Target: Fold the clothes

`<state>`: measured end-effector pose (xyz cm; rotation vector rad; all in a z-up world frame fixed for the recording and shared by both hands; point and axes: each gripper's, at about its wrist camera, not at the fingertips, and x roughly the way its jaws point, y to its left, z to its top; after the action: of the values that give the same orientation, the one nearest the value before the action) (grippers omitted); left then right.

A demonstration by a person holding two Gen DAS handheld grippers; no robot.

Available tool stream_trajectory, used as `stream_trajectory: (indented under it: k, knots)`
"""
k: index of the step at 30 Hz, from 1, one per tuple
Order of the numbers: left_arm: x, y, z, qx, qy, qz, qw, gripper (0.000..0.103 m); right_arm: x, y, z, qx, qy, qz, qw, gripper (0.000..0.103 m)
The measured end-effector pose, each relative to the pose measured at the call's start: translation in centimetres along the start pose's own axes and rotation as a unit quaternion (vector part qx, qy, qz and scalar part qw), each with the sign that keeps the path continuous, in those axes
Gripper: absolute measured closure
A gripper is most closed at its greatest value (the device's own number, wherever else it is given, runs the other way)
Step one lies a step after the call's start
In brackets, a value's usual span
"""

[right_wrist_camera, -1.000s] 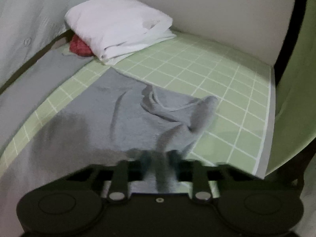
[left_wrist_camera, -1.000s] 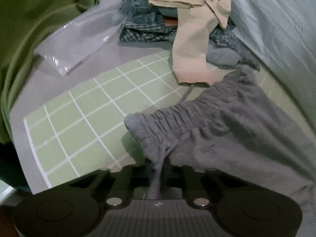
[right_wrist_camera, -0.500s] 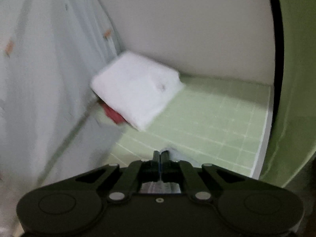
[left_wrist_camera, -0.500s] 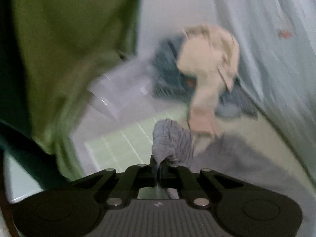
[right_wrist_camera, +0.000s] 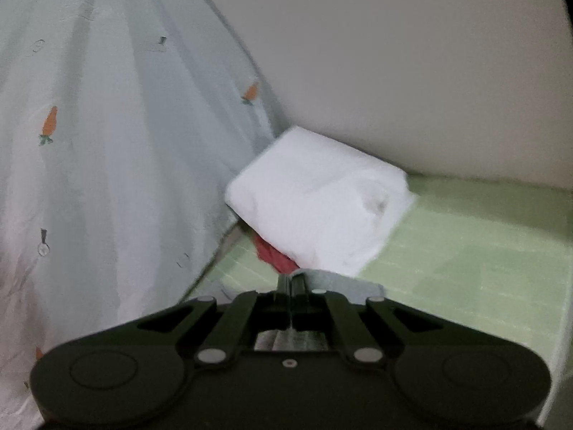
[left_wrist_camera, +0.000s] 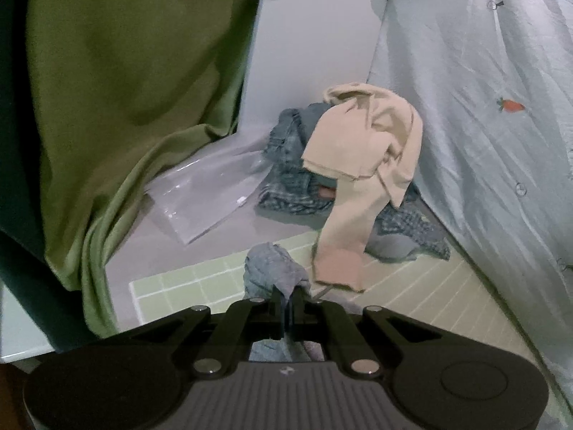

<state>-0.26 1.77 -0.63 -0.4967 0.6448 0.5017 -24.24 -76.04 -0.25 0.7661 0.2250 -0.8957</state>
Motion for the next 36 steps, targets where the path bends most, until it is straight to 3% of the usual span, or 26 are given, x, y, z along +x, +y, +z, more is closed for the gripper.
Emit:
stream_trajectory:
  k: [7, 12, 23, 36]
  knots:
    - [1.1, -2.0, 1.4, -0.013, -0.012, -0.009, 0.9998, 0.100, 3.6, 5.1, 1.6, -0.036, -0.026, 0.036, 0.998, 0.102]
    - [3.5, -3.0, 1.5, -0.029, -0.004, -0.003, 0.9996, 0.100, 7.3, 8.3, 1.4, -0.043, -0.019, 0.038, 0.998, 0.102]
    - [8.9, -5.2, 0.5, -0.023, 0.029, 0.038, 0.9986, 0.100, 15.5, 12.7, -1.1, -0.089, 0.020, -0.004, 0.996, 0.102]
    - [13.7, -6.2, -0.1, -0.016, 0.049, 0.066, 0.9964, 0.100, 22.8, 17.3, -4.4, -0.167, 0.071, -0.030, 0.983, 0.102]
